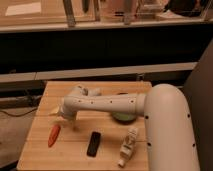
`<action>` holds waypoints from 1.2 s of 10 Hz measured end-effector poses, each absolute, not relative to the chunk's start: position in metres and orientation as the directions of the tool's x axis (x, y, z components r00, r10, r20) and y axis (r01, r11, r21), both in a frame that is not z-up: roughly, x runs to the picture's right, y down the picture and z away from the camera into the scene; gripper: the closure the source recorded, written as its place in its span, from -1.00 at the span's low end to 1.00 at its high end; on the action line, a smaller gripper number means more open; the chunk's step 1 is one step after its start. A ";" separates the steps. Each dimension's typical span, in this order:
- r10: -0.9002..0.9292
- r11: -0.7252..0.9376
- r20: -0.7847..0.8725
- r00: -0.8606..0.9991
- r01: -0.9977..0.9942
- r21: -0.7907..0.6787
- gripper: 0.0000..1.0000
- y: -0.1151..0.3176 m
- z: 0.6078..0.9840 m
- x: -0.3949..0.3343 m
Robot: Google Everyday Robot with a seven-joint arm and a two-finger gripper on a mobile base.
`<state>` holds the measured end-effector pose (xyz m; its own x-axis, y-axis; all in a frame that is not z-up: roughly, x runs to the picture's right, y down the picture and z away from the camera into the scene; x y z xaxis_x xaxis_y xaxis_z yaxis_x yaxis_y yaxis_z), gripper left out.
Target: Drag the pepper across the table
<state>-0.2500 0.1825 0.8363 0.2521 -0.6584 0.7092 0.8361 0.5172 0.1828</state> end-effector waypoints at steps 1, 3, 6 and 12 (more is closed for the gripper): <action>-0.638 0.531 0.729 0.250 0.828 0.181 -0.60 0.183 0.838 -0.250; -0.609 0.547 0.755 0.242 0.817 0.179 -0.60 0.186 0.839 -0.253; -0.588 0.550 0.777 0.227 0.816 0.178 -0.60 0.190 0.837 -0.260; -0.568 0.532 0.798 0.203 0.830 0.167 -0.60 0.197 0.835 -0.271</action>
